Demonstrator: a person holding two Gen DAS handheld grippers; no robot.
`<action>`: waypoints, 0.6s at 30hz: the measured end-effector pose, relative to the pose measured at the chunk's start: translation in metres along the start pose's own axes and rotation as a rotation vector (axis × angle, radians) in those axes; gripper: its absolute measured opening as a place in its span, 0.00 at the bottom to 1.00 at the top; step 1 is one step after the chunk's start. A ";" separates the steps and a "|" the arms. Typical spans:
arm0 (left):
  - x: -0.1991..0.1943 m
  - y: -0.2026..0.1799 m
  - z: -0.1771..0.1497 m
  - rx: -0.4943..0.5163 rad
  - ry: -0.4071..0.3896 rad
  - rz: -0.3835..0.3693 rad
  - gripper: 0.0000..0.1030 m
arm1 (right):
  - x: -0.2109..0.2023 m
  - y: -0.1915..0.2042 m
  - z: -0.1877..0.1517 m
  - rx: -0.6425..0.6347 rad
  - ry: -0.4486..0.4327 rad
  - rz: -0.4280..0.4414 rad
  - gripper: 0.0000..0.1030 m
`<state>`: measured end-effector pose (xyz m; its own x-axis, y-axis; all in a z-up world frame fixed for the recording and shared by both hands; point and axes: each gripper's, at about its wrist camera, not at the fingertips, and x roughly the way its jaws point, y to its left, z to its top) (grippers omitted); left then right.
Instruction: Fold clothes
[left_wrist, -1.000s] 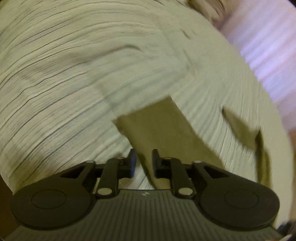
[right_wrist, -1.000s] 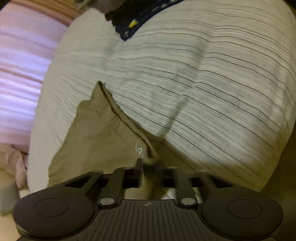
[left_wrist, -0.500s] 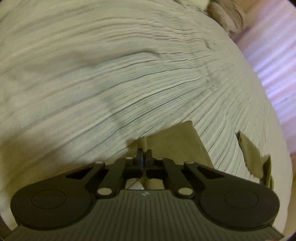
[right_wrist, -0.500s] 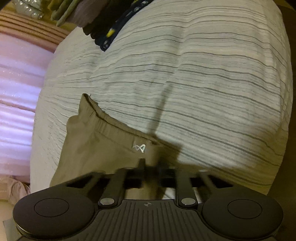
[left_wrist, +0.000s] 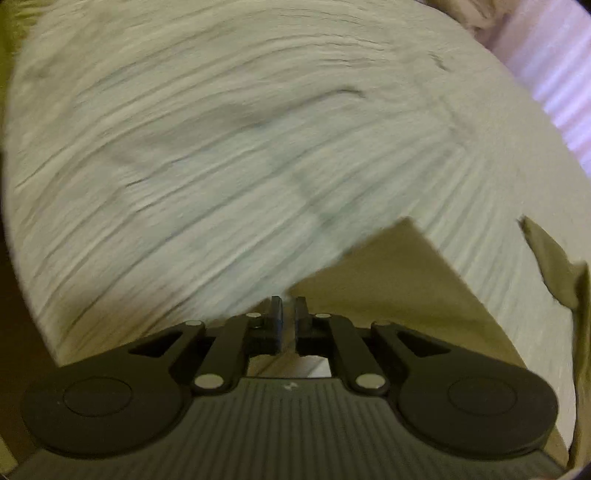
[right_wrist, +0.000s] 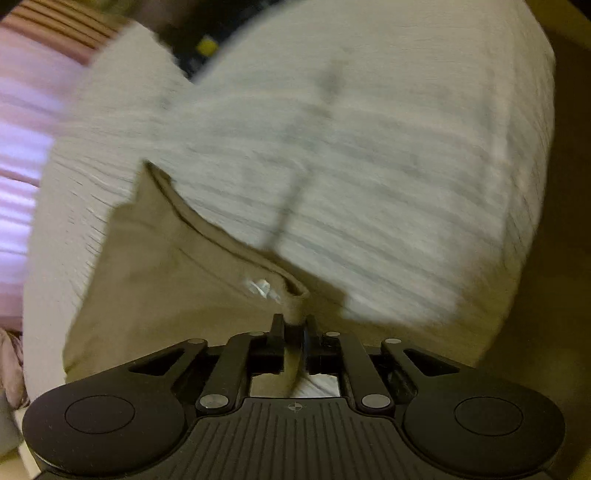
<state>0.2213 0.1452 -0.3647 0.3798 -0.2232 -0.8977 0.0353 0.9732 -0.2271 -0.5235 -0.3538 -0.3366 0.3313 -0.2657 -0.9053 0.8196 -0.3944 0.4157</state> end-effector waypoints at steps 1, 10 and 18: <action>-0.005 0.004 0.002 -0.029 -0.006 0.008 0.05 | -0.007 0.002 0.002 -0.015 -0.026 -0.037 0.47; -0.030 -0.055 0.041 -0.090 -0.021 -0.207 0.27 | -0.043 0.062 0.026 -0.117 -0.191 -0.076 0.67; 0.063 -0.188 0.065 -0.216 0.204 -0.499 0.38 | 0.020 0.135 0.001 -0.047 -0.109 0.122 0.67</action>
<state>0.2988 -0.0486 -0.3537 0.1793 -0.6789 -0.7120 -0.0337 0.7191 -0.6941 -0.4065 -0.4130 -0.2980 0.3786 -0.4041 -0.8327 0.7984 -0.3124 0.5147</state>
